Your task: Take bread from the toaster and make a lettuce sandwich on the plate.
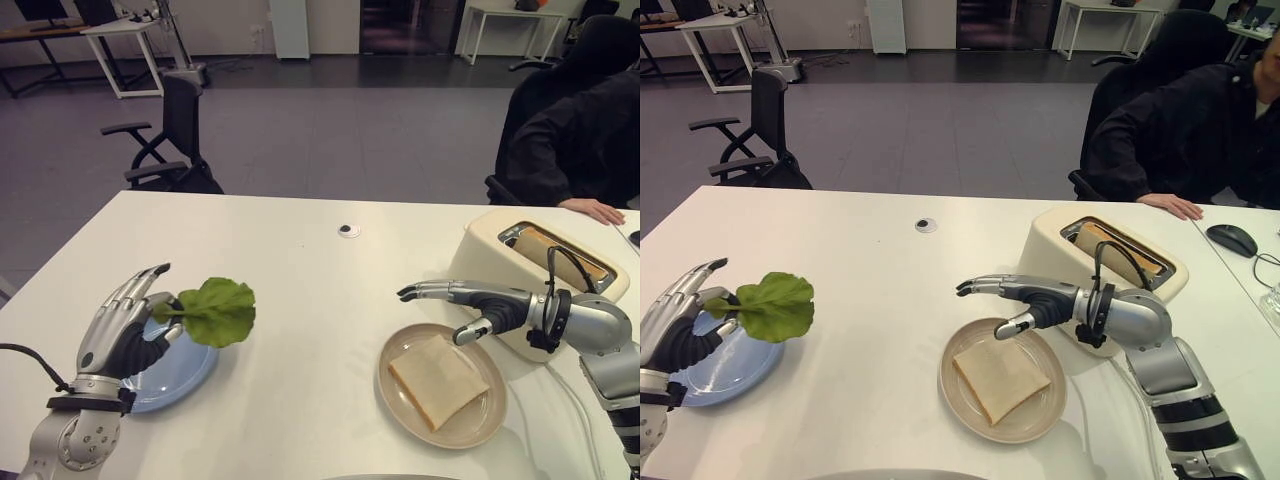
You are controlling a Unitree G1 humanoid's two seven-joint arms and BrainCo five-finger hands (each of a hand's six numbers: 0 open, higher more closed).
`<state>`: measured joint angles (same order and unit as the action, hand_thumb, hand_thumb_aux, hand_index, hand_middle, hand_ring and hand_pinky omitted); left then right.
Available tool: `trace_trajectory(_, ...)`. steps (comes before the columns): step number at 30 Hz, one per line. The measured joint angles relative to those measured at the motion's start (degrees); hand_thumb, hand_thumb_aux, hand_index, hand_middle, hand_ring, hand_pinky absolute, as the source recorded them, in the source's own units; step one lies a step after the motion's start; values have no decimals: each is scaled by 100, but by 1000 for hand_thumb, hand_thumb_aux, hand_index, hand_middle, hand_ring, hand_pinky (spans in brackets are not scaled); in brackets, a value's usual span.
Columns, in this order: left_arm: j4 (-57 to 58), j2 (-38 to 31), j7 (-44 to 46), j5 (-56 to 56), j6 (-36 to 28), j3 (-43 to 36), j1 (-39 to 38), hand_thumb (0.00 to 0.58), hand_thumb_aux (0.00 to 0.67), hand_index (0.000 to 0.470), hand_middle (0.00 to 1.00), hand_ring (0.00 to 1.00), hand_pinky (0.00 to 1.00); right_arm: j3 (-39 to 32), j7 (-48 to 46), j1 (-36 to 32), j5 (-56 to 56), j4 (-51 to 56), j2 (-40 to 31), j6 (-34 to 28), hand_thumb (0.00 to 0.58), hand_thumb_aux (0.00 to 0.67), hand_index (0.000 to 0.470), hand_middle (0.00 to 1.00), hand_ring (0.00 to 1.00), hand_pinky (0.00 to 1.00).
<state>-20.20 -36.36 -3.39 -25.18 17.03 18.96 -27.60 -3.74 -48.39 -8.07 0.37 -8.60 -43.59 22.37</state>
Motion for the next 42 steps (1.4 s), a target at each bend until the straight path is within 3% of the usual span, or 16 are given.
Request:
trace_trajectory(5, -513, 795, 787, 89, -96, -1815, 977, 580, 670, 470, 0, 0, 0, 250, 303, 47, 146, 262, 93, 61, 0, 0, 0, 0, 0, 0)
trace_trajectory(9, -165, 1611, 1148, -712, -141, -3426, 1877, 580, 670, 470, 0, 0, 0, 287, 410, 46, 183, 331, 152, 62, 0, 0, 0, 0, 0, 0)
trace_trajectory(12, 67, 1769, 1152, -877, -183, -3706, 1955, 580, 670, 470, 0, 0, 0, 286, 413, 47, 189, 334, 202, 62, 0, 0, 0, 0, 0, 0)
trace_trajectory(18, 996, 2537, 1089, -1596, -198, -5007, 2372, 580, 670, 470, 0, 0, 0, 207, 411, 52, 190, 443, 293, 73, 0, 0, 0, 0, 0, 0)
trace_trajectory(24, 1663, 2877, 783, -1956, -245, -5449, 2623, 580, 670, 470, 0, 0, 0, 136, 405, 56, 188, 503, 321, 97, 0, 0, 0, 0, 0, 0)
trace_trajectory(25, 1751, 2910, 638, -2030, -311, -5443, 2682, 31, 18, 13, 0, 0, 0, 117, 405, 59, 188, 533, 332, 123, 0, 0, 0, 0, 0, 0)
trace_trajectory(26, 1808, 2909, 581, -2095, -346, -5435, 2722, 0, 0, 0, 0, 0, 0, 93, 405, 59, 186, 542, 347, 136, 0, 0, 0, 0, 0, 0)
trace_trajectory(34, 1554, 2733, 354, -2185, -539, -5224, 2737, 0, 0, 0, 0, 0, 0, 282, 596, 438, 185, 290, 378, 280, 0, 0, 0, 0, 0, 0)
trace_trajectory(42, 620, 2364, 629, -1598, -417, -5049, 2025, 0, 0, 0, 0, 0, 0, 2736, 2151, 674, -964, -387, -92, 430, 0, 0, 0, 0, 0, 0)
